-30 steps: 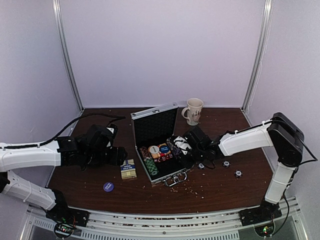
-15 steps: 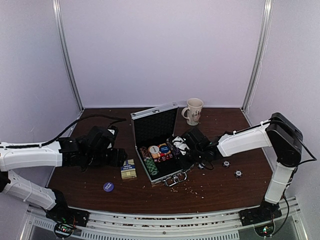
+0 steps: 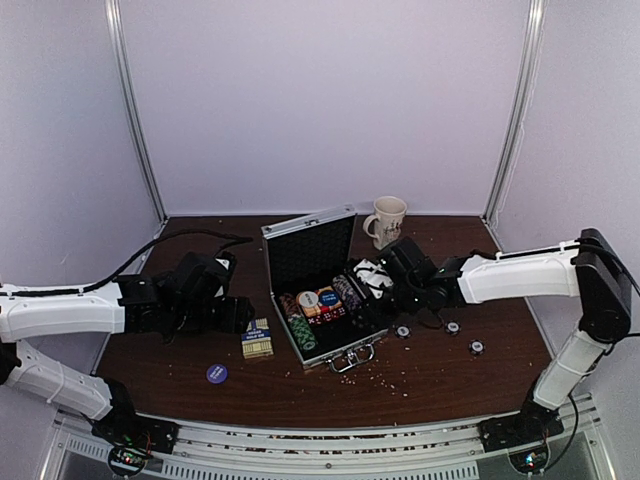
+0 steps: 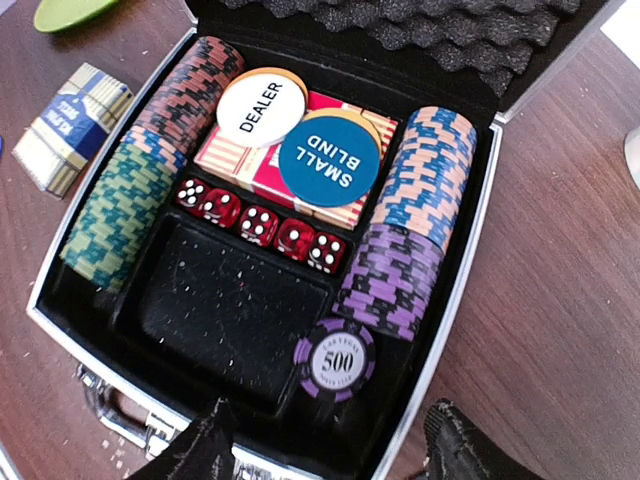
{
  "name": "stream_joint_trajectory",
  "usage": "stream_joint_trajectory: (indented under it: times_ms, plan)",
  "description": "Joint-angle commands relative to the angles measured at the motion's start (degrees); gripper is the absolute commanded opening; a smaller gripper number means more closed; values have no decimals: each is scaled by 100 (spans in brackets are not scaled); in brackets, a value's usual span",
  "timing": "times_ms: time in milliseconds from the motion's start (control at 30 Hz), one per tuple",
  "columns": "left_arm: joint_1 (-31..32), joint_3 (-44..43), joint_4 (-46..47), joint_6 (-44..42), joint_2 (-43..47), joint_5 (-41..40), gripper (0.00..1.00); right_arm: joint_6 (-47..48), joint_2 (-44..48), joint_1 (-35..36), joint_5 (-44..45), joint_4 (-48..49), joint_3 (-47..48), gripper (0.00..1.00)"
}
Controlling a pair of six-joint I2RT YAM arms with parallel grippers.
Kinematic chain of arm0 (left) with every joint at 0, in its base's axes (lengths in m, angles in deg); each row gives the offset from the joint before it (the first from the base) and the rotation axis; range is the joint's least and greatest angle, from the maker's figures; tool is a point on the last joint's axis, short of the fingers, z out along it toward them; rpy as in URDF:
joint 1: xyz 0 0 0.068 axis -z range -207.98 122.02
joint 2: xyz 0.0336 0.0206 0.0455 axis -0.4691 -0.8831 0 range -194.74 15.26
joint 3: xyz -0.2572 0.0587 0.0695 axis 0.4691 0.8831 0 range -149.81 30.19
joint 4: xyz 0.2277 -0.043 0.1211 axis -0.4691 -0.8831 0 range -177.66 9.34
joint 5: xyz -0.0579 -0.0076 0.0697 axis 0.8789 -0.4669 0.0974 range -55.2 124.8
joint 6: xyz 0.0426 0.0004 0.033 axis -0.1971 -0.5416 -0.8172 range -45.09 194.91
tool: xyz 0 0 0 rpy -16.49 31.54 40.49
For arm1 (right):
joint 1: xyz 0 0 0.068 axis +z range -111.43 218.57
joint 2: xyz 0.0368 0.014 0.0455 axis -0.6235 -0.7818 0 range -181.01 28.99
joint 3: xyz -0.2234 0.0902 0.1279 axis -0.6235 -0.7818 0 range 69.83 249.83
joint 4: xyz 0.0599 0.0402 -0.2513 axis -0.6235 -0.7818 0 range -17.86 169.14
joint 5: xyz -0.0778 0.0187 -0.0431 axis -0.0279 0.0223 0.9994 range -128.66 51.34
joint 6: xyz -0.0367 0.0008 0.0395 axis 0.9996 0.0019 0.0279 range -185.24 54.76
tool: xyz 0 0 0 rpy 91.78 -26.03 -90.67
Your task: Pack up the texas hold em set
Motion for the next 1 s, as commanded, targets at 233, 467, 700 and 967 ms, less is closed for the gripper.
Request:
stream_joint_trajectory:
  times_ms: [233, 467, 700, 967]
  plan:
    - [11, -133, 291, -142, -249, 250, 70, 727, 265, -713, -682, -2224, 575, 57]
    - [26, -929, 720, -252, -1007, 1546, 62, 984, 744, -1201, -1013, -2533, 561, 53]
    - [256, -2909, 269, -618, -2792, 2219, 52, 1184, 821, -1455, -1449, -2542, 406, 51]
    - [259, -4033, -168, -743, -3993, 2728, 60, 1364, -293, -1432, -2300, -2534, 751, 52]
